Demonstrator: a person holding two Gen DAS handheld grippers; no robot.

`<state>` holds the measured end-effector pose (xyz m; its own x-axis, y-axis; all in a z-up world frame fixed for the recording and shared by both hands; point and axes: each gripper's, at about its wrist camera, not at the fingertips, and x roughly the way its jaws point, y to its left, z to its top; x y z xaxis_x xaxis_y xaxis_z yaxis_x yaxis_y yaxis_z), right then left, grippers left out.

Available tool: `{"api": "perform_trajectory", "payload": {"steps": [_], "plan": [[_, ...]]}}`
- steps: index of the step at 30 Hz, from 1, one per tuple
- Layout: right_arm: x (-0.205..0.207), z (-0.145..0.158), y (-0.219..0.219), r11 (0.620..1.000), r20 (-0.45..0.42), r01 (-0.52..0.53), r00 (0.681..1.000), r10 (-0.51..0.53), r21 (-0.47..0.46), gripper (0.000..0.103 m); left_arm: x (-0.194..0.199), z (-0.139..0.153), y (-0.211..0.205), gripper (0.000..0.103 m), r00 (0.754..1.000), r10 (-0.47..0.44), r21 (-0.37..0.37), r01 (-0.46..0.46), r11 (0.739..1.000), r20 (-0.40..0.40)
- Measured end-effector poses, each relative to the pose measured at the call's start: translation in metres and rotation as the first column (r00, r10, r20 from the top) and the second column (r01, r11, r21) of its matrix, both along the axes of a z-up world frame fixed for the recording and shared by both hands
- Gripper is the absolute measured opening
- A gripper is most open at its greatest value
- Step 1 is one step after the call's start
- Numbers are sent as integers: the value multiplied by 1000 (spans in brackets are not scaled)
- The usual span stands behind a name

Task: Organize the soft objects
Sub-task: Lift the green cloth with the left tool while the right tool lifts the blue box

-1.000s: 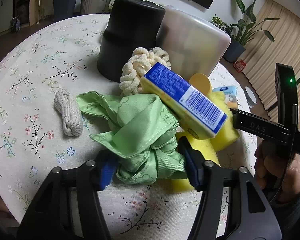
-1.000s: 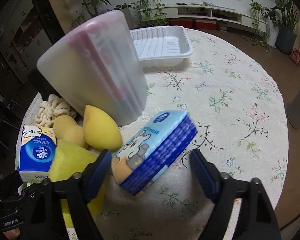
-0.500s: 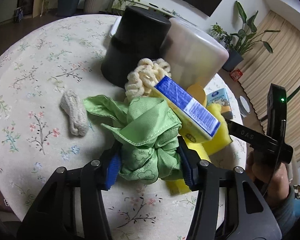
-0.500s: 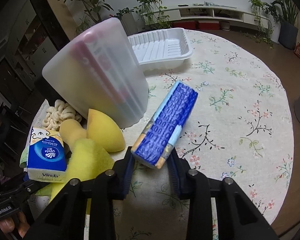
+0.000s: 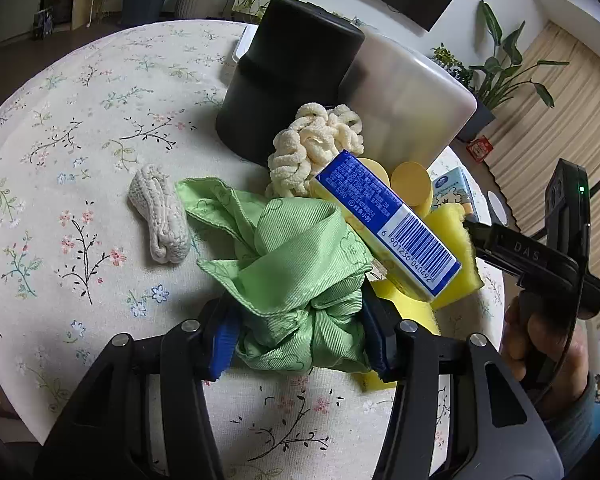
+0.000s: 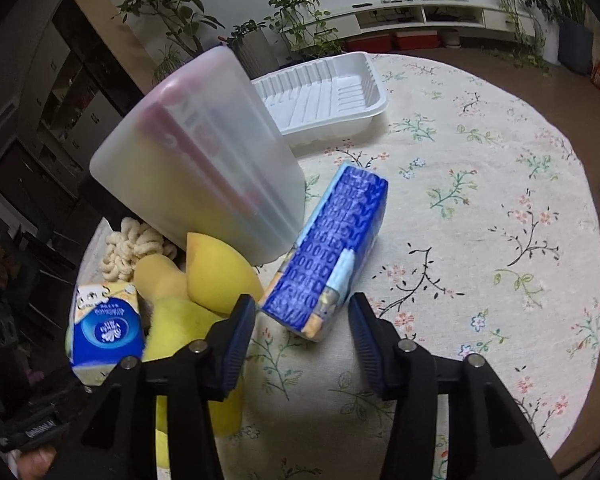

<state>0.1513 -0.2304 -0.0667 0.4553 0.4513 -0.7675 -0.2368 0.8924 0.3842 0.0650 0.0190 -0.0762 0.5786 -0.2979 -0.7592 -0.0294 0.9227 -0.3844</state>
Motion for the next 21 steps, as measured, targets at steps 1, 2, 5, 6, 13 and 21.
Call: {"api": "perform_trajectory", "payload": {"steps": [1, 2, 5, 6, 13, 21], "plan": [[2, 0, -1, 1000, -3, 5, 1000, -5, 8, 54, 1, 0, 0, 47, 1000, -1, 4, 1, 1000, 0], [3, 0, -2, 1000, -3, 11, 1000, -11, 14, 54, 0, 0, -1, 45, 1000, 0, 6, 0, 1000, 1], [8, 0, -3, 1000, 8, 25, 1000, -25, 0, 54, 0, -1, -1, 42, 1000, 2, 8, -2, 1000, 6], [9, 0, -2, 1000, 15, 29, 999, -28, -9, 54, 0, -1, -1, 41, 1000, 2, 9, -2, 1000, 7], [15, 0, 8, 996, 55, 32, 998, -28, -78, 28, -3, -3, 1, 34, 1000, 2, 5, -2, 1000, 16], [3, 4, 5, 994, 104, 38, 994, -27, -105, 26, -7, 4, -1, 30, 1000, -4, 3, 4, 1000, 28]]}}
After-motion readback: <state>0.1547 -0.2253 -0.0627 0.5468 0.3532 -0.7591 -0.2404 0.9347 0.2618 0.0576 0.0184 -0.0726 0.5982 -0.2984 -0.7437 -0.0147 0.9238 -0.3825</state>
